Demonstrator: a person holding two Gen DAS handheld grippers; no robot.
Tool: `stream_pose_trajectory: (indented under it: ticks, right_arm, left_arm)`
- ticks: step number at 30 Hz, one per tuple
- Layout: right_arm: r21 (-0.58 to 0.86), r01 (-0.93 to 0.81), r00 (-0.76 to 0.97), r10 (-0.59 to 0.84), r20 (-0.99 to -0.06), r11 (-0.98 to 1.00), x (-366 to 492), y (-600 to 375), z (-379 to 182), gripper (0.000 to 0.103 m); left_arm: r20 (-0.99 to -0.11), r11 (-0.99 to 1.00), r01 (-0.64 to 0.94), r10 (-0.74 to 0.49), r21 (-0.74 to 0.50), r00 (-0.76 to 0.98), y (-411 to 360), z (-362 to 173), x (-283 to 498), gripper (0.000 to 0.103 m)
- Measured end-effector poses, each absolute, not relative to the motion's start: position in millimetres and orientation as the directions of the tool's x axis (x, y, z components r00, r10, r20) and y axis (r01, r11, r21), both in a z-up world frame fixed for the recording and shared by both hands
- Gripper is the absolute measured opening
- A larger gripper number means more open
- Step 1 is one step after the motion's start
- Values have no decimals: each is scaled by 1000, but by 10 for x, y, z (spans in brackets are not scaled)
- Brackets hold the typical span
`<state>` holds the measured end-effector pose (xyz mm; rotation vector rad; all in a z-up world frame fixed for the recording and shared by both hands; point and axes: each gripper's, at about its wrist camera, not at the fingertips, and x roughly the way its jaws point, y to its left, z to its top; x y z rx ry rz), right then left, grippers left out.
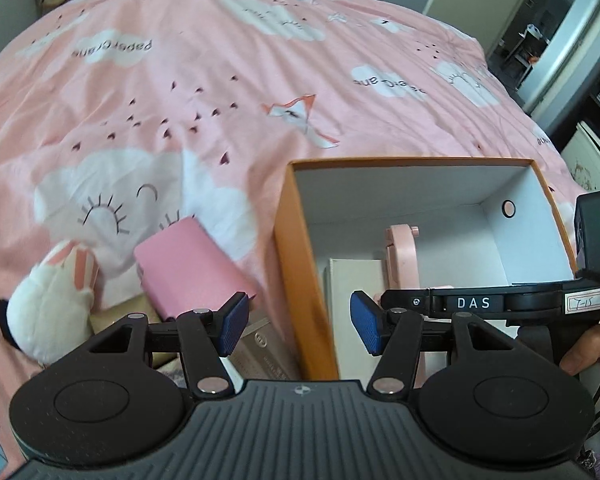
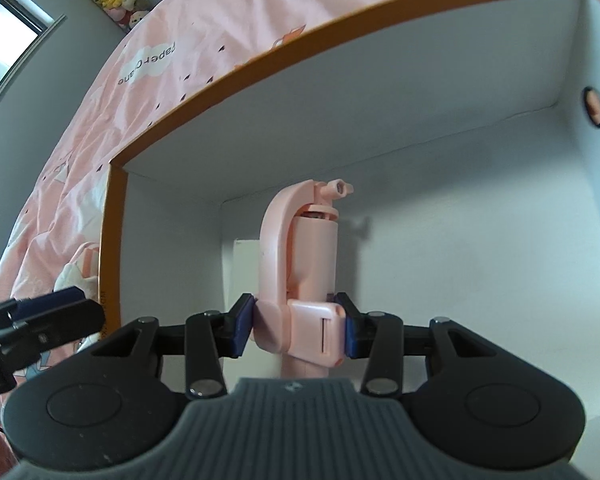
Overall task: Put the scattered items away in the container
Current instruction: 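Carry the power bank and selfie stick into the shoebox with both tools, then lower the pink selfie stick into the box and open the right tool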
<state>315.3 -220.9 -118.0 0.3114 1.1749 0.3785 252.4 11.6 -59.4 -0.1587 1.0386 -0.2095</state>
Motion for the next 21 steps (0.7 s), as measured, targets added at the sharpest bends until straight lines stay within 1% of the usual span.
stream_pose_trajectory:
  ticks: [4, 11, 16, 21]
  right_arm:
    - [436, -145, 321, 459, -829, 888, 3149, -2113, -1201, 47]
    - [423, -163, 329, 453, -828, 891, 3068, -2108, -1093, 46]
    - [405, -261, 364, 478, -800, 876, 2925, -1982, -909, 46]
    - [452, -275, 331, 525, -784, 848, 2946, -1790, -962, 46]
  left_arm:
    - [-839, 971, 87, -235, -222, 490, 152, -688, 2496, 66]
    - [-827, 965, 91, -260, -248, 499, 183, -728, 2421, 66]
    - [-814, 961, 87, -267, -261, 516, 206, -692, 2352, 66]
    - [-806, 961, 68, -263, -269, 531, 277, -651, 2300, 66]
